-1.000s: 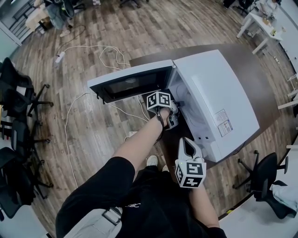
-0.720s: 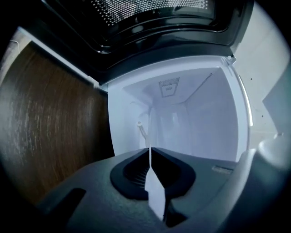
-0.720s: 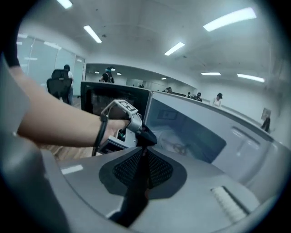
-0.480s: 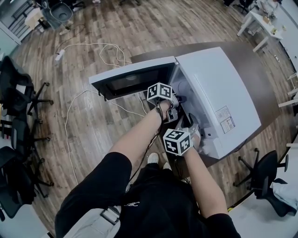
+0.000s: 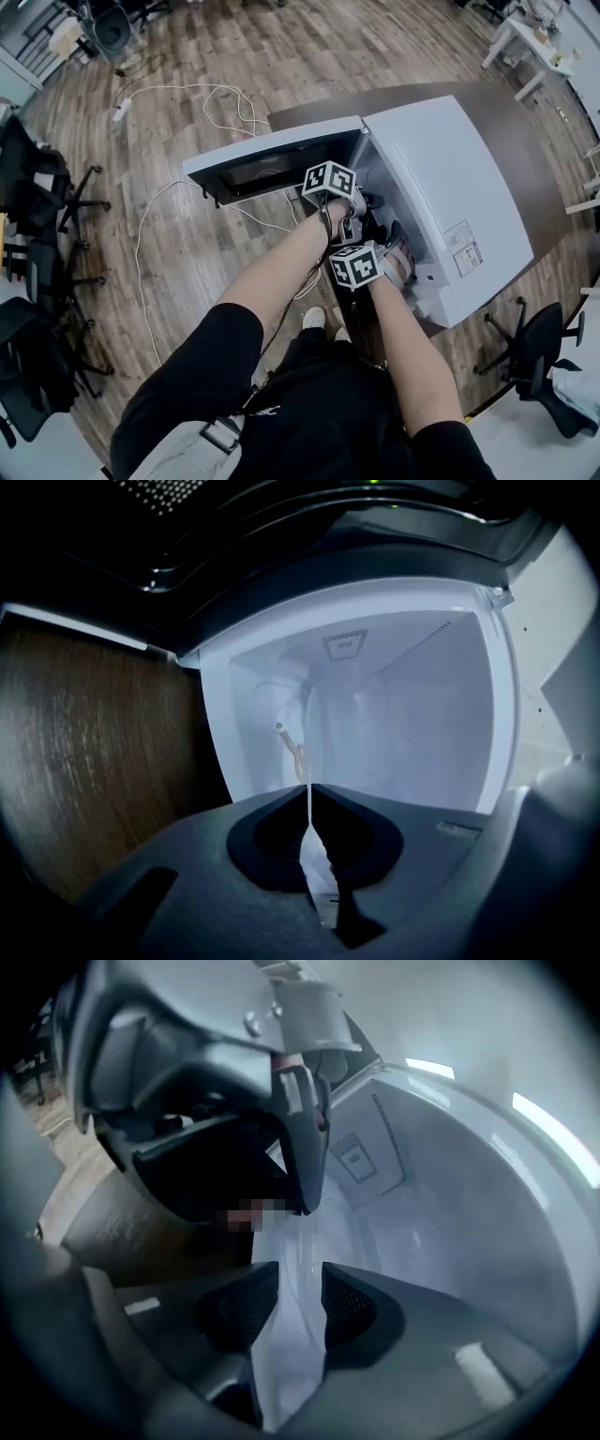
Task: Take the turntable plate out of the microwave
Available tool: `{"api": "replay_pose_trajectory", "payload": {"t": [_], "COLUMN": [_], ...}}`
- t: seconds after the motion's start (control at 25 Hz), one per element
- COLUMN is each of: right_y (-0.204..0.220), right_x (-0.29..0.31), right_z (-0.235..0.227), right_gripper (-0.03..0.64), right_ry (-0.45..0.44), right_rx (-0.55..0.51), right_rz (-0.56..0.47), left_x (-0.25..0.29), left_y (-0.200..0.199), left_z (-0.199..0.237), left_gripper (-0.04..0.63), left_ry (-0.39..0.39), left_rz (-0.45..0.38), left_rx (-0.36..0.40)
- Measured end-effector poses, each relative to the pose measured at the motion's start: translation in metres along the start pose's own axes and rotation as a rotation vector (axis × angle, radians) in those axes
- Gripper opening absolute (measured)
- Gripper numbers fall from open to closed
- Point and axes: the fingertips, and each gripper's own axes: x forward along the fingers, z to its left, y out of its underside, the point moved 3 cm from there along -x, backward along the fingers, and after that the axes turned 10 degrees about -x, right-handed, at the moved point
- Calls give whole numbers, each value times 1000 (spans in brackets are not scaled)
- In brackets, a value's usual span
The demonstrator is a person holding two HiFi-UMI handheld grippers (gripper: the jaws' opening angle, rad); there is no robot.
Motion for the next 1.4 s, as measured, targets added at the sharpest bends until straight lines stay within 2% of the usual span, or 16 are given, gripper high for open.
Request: {"api": "replay_pose_trajectory", "payload": {"t": [0.08, 0.16, 0.2, 0.24, 0.4, 0.52, 0.68, 0.88, 0.92, 1.04, 1.2, 1.4], "right_y": [1, 3, 3, 3, -1, -2, -5, -8, -6, -4, -4, -5], "right_x": [9, 17, 19, 19, 14, 13, 9, 8, 9, 9, 8, 4], "right_z": [-2, -3, -5, -6, -9, -12, -19, -21, -20, -18, -17, -18], "right_gripper": [139, 99, 59, 61, 52, 48, 46, 43, 44, 44, 44, 40], "right_ry": [31, 60, 71, 79, 99, 106, 118, 103, 96, 87, 102, 147], "right_rx": [-50, -109, -129, -141, -145, -144, -132, -138, -143, -155, -157, -183], "right_rz": [24, 33, 29, 22, 5, -3, -11, -25, -23, -17, -16, -32], "left_x": [1, 3, 4, 4, 2, 4, 13, 29, 32, 36, 36, 28], "left_y": [1, 3, 3, 3, 1, -3, -4, -1, -1, 0, 0, 4], "left_z": [0, 1, 1, 1, 0, -3, -4, -10, -10, -8, -6, -13], "left_gripper": [20, 20, 20, 20, 21, 32, 104, 87, 46, 43, 48, 55], "left_ry": [6, 11, 14, 19, 61, 91, 114, 167, 186, 237, 278, 381], "left_rz": [11, 23, 29, 35, 61, 44, 33, 69, 74, 87, 87, 68], "left_rx": [-3, -5, -7, -10, -34, -38, -45, -52, -57, -82, -46, -38]}}
